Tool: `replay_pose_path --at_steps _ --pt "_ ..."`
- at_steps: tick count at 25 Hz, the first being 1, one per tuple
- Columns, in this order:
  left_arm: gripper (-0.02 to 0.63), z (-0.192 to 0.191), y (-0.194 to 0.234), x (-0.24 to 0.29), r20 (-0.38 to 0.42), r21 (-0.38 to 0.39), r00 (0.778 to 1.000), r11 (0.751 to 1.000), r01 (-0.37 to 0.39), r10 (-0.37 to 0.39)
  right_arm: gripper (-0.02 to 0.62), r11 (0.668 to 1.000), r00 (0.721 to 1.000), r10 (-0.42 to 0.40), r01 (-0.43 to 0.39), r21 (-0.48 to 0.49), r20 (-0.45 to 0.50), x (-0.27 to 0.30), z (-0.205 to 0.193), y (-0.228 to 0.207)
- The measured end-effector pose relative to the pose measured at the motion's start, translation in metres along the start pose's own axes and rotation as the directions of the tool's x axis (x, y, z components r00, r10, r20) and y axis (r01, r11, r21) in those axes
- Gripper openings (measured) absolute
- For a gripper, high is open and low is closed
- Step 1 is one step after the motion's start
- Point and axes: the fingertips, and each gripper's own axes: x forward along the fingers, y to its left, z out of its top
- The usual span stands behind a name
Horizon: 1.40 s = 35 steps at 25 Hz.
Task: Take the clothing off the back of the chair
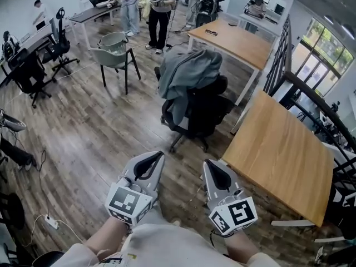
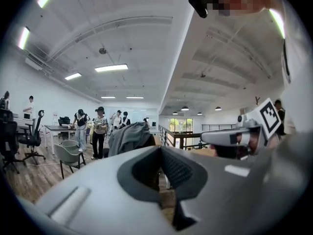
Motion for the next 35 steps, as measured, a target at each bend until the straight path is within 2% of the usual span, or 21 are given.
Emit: replay_pose_path --at_steps 8,17,22,35 --pt "0.003 0.008 0.068 0.045 0.044 -0.028 0.999 0.999 0.019 -0.018 0.0 1.0 1.0 -0.02 0.019 -0.014 -0.013 0.08 0.001 -0.021" --pt "0.003 0.019 0.137 0.098 0.052 -0.035 0.998 0.998 0.047 -0.045 0.0 0.998 0.998 -0.058 0.058 -0.034 -0.021 0.161 0.016 -0.045" --pt "0.003 0.024 0.174 0.119 0.043 -0.029 0.997 0.998 0.064 -0.063 0.0 0.998 0.997 -0.068 0.068 0.003 -0.027 0.202 0.023 -0.048" --pt "0.005 0.025 0.239 0.164 0.032 0.006 0.989 0.99 0.143 -0.143 0.0 0.99 0.99 -0.139 0.139 -0.006 -0.008 0.279 0.03 -0.059"
